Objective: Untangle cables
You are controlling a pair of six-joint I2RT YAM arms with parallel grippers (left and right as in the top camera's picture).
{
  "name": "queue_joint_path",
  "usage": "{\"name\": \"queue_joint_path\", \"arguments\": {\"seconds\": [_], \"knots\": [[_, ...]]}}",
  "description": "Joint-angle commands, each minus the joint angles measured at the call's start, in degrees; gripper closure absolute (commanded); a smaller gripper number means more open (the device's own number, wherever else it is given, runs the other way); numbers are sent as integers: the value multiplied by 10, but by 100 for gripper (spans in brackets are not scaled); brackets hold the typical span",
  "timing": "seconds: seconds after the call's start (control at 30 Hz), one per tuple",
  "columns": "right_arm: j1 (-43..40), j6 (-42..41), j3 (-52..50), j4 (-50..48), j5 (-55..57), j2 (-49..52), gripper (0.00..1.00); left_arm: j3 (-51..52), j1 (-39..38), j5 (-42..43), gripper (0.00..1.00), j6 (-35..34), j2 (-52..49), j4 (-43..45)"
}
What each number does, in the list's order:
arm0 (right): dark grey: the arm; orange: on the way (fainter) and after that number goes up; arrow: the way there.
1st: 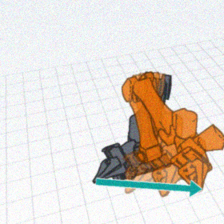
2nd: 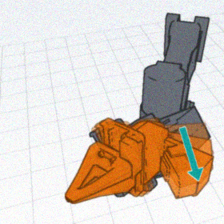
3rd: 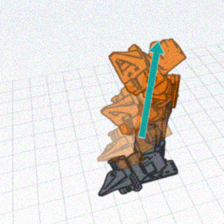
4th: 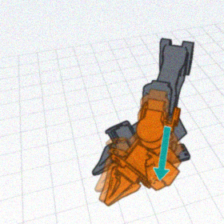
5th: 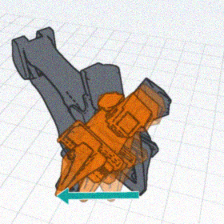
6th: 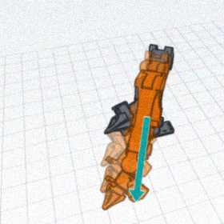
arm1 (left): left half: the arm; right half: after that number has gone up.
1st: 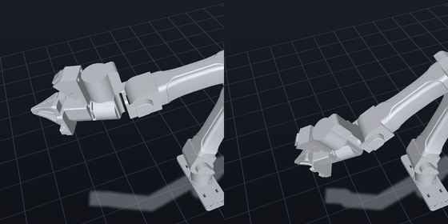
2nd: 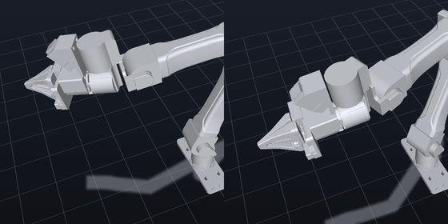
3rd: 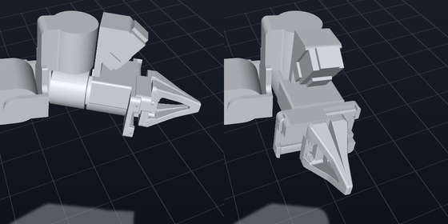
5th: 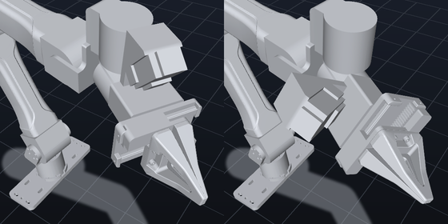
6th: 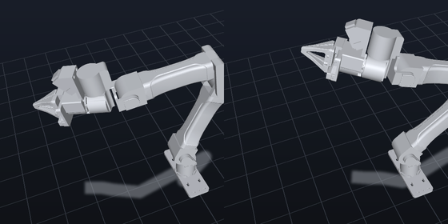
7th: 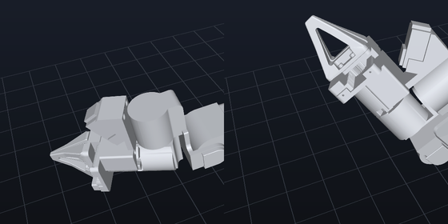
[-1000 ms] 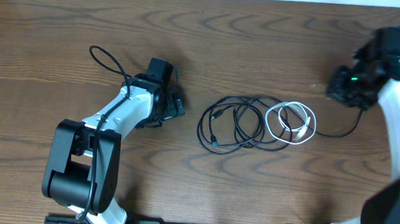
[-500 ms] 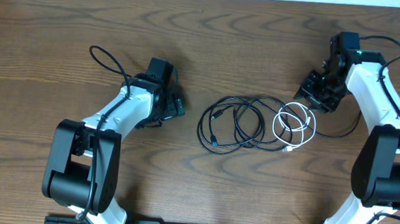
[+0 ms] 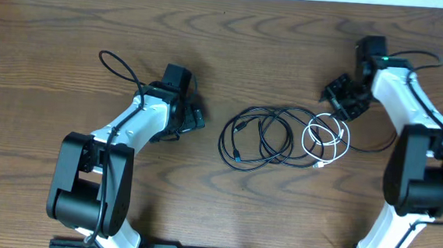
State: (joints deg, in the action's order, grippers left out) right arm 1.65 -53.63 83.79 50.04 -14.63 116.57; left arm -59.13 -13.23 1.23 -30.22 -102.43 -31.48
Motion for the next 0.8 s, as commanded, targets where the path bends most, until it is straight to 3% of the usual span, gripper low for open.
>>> {"name": "queue_joint_path", "arguments": {"seconds": [0.0, 0.17, 0.37, 0.43, 0.63, 0.77], "knots": [[22, -29, -1, 0, -4, 25, 54, -10, -1, -2, 0, -1, -2, -2], [30, -57, -1, -17, 35, 42, 53, -10, -1, -2, 0, -1, -2, -2], [30, -67, -1, -17, 93, 66, 58, -10, -1, -2, 0, -1, -2, -2], [31, -66, -1, -15, 115, 72, 62, -10, -1, -2, 0, -1, -2, -2], [45, -21, -2, -18, 62, 102, 99, -10, -1, -2, 0, -1, -2, -2], [53, 127, 7, -119, -45, 99, 99, -10, -1, -2, 0, -1, -2, -2]]}}
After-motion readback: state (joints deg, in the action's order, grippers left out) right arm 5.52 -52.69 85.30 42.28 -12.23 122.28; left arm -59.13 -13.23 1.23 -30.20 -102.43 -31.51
